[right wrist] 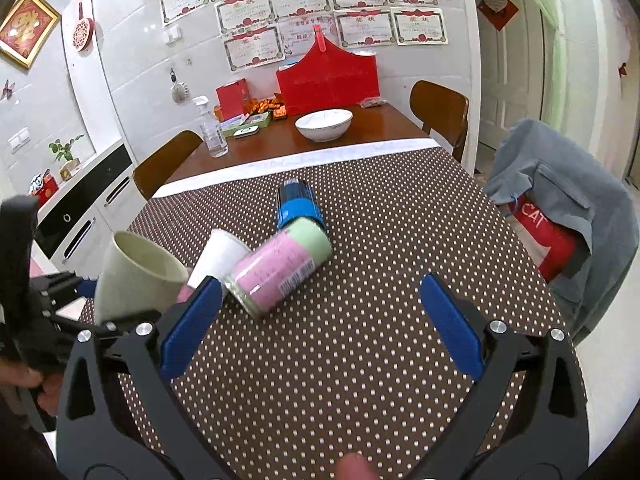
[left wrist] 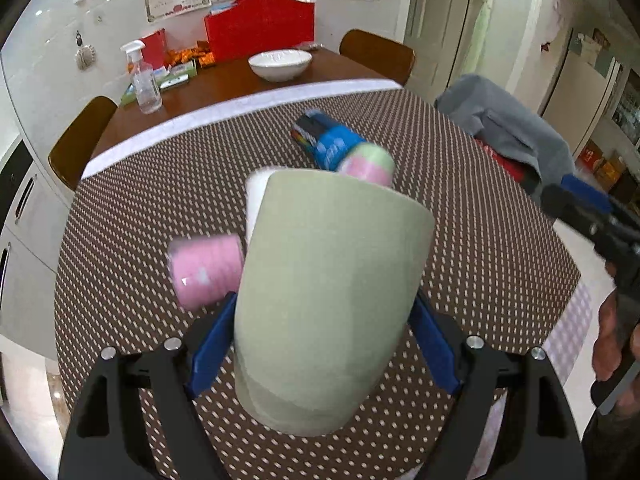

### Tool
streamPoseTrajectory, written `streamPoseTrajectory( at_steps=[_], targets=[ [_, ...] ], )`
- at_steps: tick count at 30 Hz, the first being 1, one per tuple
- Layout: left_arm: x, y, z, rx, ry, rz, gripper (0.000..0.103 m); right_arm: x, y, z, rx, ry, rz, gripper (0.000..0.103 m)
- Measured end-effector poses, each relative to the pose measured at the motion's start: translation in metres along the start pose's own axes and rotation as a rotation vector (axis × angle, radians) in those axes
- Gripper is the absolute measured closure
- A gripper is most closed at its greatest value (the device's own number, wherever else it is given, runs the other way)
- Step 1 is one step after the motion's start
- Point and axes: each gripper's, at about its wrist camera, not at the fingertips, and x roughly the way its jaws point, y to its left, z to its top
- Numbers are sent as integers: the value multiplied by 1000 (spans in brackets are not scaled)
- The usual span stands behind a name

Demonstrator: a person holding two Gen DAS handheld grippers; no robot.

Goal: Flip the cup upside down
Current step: 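Lift the pale green cup with the left gripper and carry it toward the right tool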

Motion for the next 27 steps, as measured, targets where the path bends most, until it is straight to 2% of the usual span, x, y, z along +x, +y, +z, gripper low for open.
streamPoseTrajectory(
  at_steps=[8, 20, 22, 24, 26, 27],
  targets=[
    [25, -19, -27, 7, 59, -3, 21, 1, -5, -17, 10, 30, 8, 6],
    [66, -29, -36, 32, 167, 41, 20, 6, -11, -25, 24, 50, 4, 6],
    [62, -28, -37, 32, 134, 50, 19, 7, -12, -25, 24, 50, 7, 6],
    [54, -29, -35, 34, 90, 70, 15, 8, -11, -25, 22, 50, 10, 6],
    [42, -29, -33, 42, 30, 90, 6, 9, -10, -24, 23, 50, 17, 6],
    [38, -30, -32, 49, 10, 99, 6, 9, -9, -23, 22, 49, 22, 6]
  ],
)
